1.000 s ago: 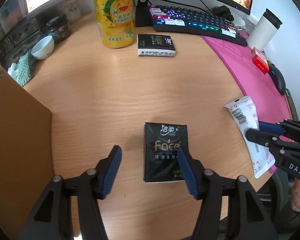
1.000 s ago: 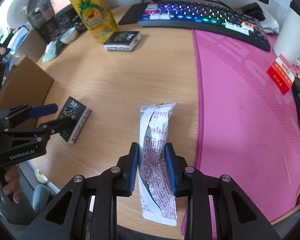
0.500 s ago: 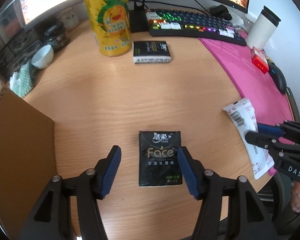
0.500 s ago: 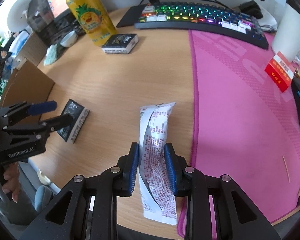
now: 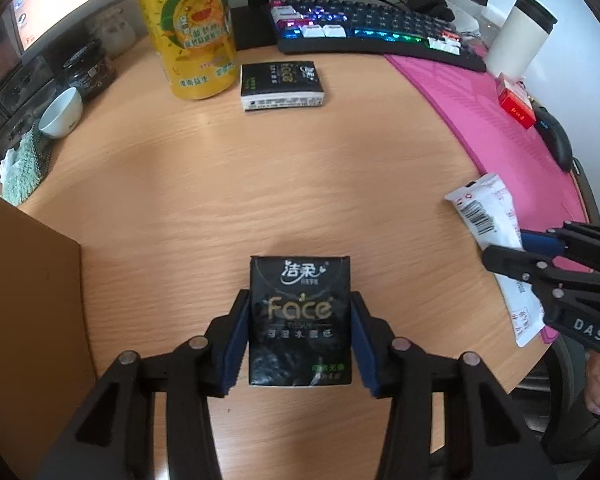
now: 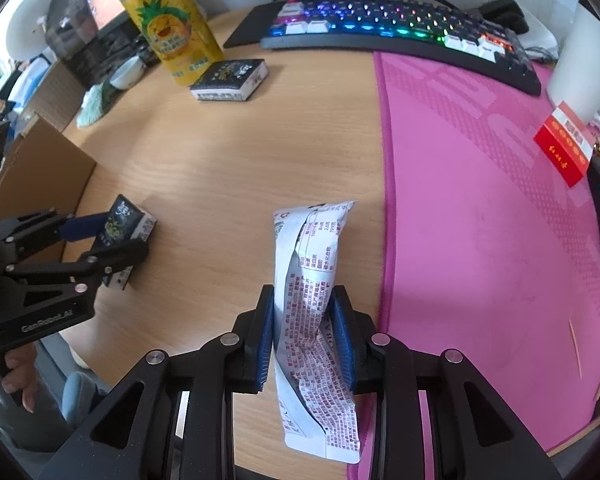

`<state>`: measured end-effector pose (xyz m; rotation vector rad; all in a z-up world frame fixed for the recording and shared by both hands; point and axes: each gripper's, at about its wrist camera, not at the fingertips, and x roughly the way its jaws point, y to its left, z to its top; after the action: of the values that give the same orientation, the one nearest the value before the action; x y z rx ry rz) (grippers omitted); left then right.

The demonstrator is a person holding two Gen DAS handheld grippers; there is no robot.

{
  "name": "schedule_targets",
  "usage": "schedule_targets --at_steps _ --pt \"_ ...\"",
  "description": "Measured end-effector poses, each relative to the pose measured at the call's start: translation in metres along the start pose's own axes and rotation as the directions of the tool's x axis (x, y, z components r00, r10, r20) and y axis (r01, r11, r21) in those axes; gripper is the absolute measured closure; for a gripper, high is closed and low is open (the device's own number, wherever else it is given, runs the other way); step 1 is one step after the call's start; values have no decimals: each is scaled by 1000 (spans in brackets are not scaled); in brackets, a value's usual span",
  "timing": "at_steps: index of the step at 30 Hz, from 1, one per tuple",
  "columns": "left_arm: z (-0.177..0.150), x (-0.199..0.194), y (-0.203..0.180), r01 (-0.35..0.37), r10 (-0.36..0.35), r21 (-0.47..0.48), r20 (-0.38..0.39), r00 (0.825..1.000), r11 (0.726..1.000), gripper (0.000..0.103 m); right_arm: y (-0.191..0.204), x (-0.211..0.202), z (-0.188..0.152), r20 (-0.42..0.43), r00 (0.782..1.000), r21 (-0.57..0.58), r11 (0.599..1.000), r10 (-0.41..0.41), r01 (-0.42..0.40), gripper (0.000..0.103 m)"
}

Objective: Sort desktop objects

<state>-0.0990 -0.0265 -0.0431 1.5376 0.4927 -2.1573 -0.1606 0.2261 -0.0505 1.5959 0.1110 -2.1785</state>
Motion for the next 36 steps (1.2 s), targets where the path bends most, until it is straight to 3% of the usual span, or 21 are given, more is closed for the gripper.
schedule_targets --at_steps 5,8,17,19,20,21,26,28,30,31,36 --pt "-1 -12 7 24 -24 -13 25 999 1000 39 1 0 -1 2 1000 2 1000 -2 2 74" --pt "0 -15 11 -20 20 -7 45 999 1000 38 2 0 -1 5 1000 3 1000 -2 2 74" --pt "2 1 -9 -1 0 37 29 1000 999 38 3 1 -1 5 1000 -3 1000 -10 10 74" --pt "2 7 -17 -9 8 57 25 1000 998 55 3 1 0 3 1000 -5 1000 -14 14 74" --pt "2 9 -19 -3 2 57 17 1000 998 73 4 1 0 2 1000 -5 1000 -15 15 74" --pt "2 7 -20 -4 3 58 24 1000 998 81 3 1 0 0 1000 -7 1000 -15 15 74" --pt "0 -3 -16 4 -6 55 42 999 998 81 3 0 4 13 1000 -9 1000 -10 10 71" --pt "-1 -8 -13 6 -8 41 63 998 999 75 7 2 6 9 1000 -24 999 -21 21 68" --pt "-2 -12 -11 15 -18 36 80 997 999 49 11 4 8 6 999 -46 998 -35 35 68" --pt "-2 -14 -12 23 -26 40 90 996 999 45 13 5 10 7 999 -54 998 -38 38 68" --pt "1 -12 -11 9 -13 44 83 996 999 45 13 10 18 13 999 -54 997 -51 52 67"
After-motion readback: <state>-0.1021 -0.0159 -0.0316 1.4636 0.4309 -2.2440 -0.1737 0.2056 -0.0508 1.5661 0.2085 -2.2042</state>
